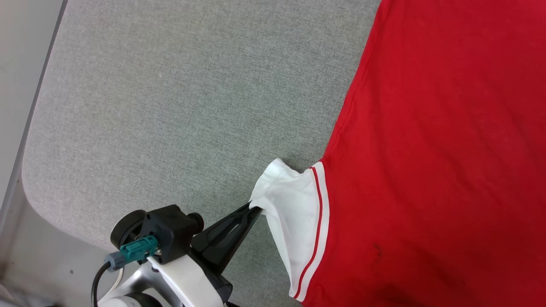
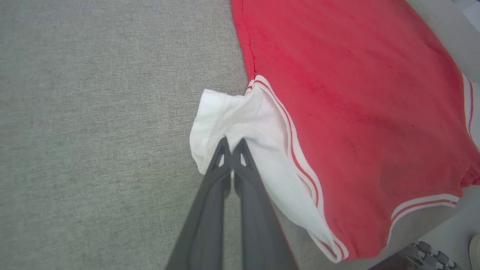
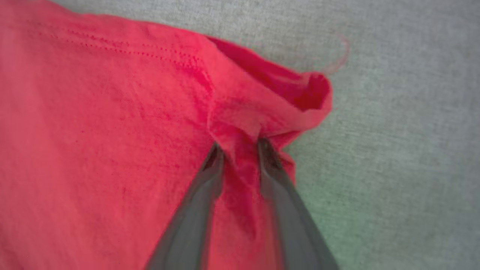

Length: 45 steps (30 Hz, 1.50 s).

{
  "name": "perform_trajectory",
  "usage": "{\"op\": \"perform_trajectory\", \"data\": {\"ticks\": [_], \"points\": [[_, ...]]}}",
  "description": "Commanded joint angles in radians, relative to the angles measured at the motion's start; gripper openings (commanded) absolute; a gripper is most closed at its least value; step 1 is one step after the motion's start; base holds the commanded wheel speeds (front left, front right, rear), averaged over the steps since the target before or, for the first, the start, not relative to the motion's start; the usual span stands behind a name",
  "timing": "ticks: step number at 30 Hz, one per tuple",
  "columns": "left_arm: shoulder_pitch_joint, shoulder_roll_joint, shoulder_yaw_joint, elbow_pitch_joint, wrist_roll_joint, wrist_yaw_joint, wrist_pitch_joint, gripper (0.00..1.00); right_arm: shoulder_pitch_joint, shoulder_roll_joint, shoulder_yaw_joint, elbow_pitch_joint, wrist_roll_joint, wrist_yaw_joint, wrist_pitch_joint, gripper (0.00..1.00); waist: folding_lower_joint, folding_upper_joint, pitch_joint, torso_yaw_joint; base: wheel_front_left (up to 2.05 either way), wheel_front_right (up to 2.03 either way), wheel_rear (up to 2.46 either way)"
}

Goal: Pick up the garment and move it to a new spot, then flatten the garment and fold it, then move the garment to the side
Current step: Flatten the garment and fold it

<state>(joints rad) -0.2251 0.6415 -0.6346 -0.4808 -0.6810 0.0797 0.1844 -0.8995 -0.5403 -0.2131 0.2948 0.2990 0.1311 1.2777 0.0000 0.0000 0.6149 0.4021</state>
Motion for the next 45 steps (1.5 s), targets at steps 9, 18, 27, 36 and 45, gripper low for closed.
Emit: {"op": "perform_trajectory", "data": {"ticks": [9,18,27,36,45], "points": [[0.013,0.01,0.018,0.025,-0.012,0.016,-0.012,0.0,0.12,-0.005,0.033,0.065,-0.004,-0.001,-0.069,0.0,0.0,0.0,-0.087,-0.047,0.0,0.0,0.0],[0.067,0.019,0.016,0.073,-0.033,0.039,-0.014,0.0,0.272,0.04,0.032,0.098,0.057,-0.001,-0.16,0.0,0.0,0.0,-0.251,-0.144,0.0,0.0,0.0],[0.141,0.008,0.016,0.126,-0.053,0.07,-0.051,0.0,0.462,0.111,0.06,0.043,0.149,-0.001,-0.27,0.0,0.0,0.0,-0.403,-0.243,0.0,0.0,0.0],[0.177,-0.007,0.042,0.156,-0.055,0.103,-0.109,0.0,0.672,0.121,0.071,-0.114,0.208,-0.001,-0.311,0.0,0.0,0.0,-0.475,-0.299,0.0,0.0,0.0],[0.2,-0.029,0.042,0.174,-0.067,0.109,-0.144,0.0,0.89,0.18,-0.001,-0.202,0.231,-0.001,-0.33,0.0,0.0,0.0,-0.504,-0.316,0.0,0.0,0.0]]}}
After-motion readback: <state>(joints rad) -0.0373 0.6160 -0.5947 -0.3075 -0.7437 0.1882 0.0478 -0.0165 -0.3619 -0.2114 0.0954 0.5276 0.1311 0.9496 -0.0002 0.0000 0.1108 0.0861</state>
